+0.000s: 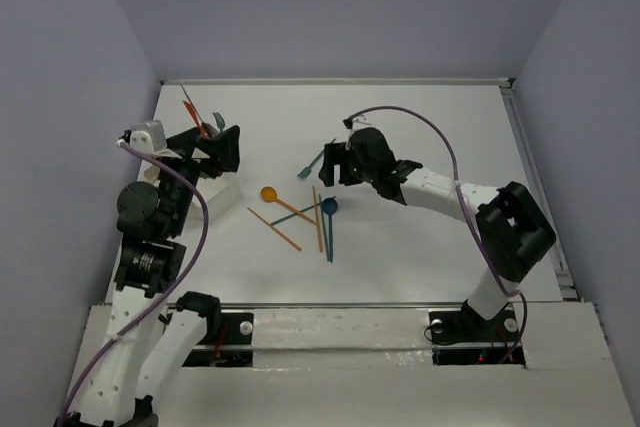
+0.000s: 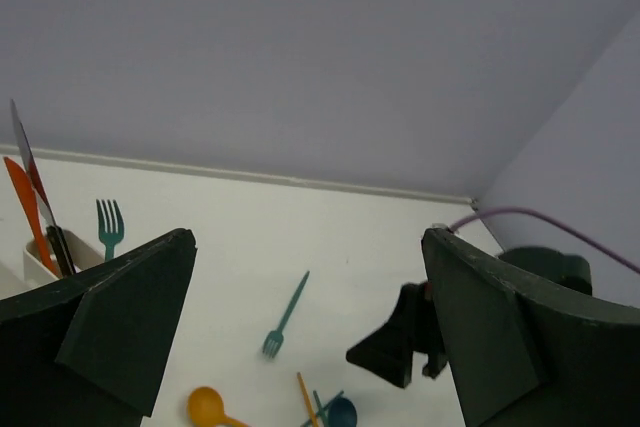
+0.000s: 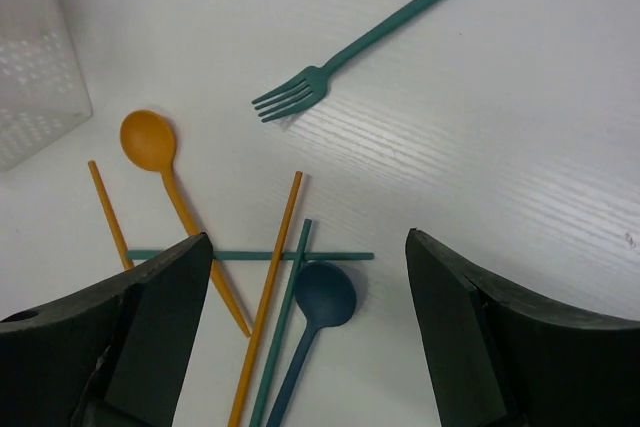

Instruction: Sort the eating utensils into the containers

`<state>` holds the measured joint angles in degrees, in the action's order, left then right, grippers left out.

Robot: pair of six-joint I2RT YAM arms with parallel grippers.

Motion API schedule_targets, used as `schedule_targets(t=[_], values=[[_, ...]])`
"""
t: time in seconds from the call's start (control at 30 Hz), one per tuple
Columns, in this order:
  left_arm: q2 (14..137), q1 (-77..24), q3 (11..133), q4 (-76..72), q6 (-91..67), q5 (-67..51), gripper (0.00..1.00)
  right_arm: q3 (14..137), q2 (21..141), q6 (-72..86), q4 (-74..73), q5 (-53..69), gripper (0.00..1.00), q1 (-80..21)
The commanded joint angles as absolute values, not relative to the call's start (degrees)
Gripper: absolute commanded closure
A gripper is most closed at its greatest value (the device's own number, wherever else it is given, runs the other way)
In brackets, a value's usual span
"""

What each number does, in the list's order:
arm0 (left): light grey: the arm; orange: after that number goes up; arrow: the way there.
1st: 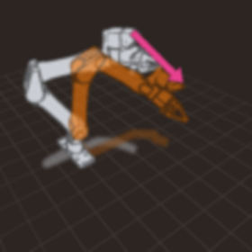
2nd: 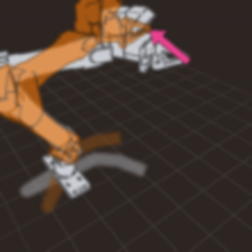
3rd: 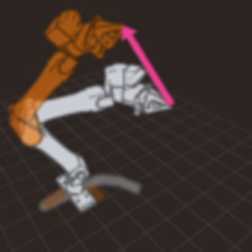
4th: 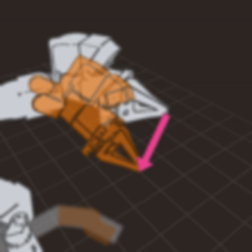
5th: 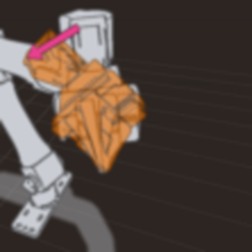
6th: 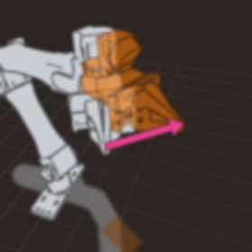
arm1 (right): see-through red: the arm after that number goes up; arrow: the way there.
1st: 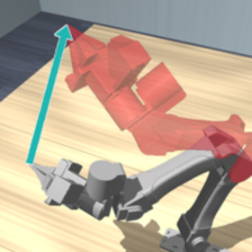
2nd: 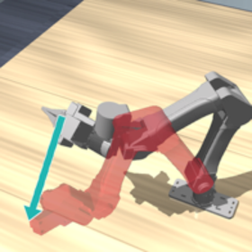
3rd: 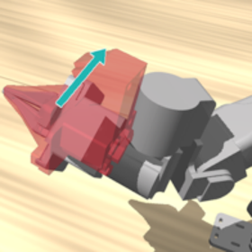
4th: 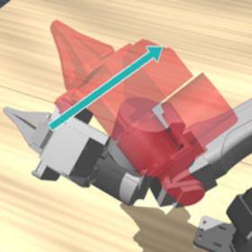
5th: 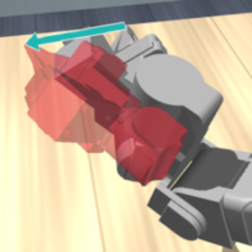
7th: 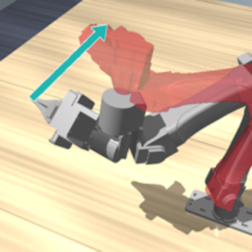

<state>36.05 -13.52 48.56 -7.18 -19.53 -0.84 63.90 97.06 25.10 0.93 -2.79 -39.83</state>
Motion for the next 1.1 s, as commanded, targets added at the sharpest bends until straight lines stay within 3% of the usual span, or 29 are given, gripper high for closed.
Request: schedule_targets(t=[0.0,0.2,0.47,0.7,1.07], values=[[29.73,-13.71,44.31,-2.55,-17.93,-10.1,0.01,72.22,100.18,10.95,-4.02,-0.44,0.16,-40.25],[24.61,-16.43,41.22,-3.34,-16.97,-10.99,0.01,78.56,102.48,-5.17,-15.1,4.83,0.12,-39.73],[21.62,-22.32,41.13,-0.09,-14.33,-0.53,0.01,91.47,112.3,-13.79,-24.6,8.79,0.0,-36.04],[22.94,-22.32,41.22,-0.17,-13.98,4.3,0.01,99.13,119.0,-21.0,-30.66,14.06,0.0,-31.12],[25.84,-18.98,41.4,-0.17,-13.89,2.64,0.01,116.87,133.05,-31.11,-39.9,9.67,0.0,-31.11]])
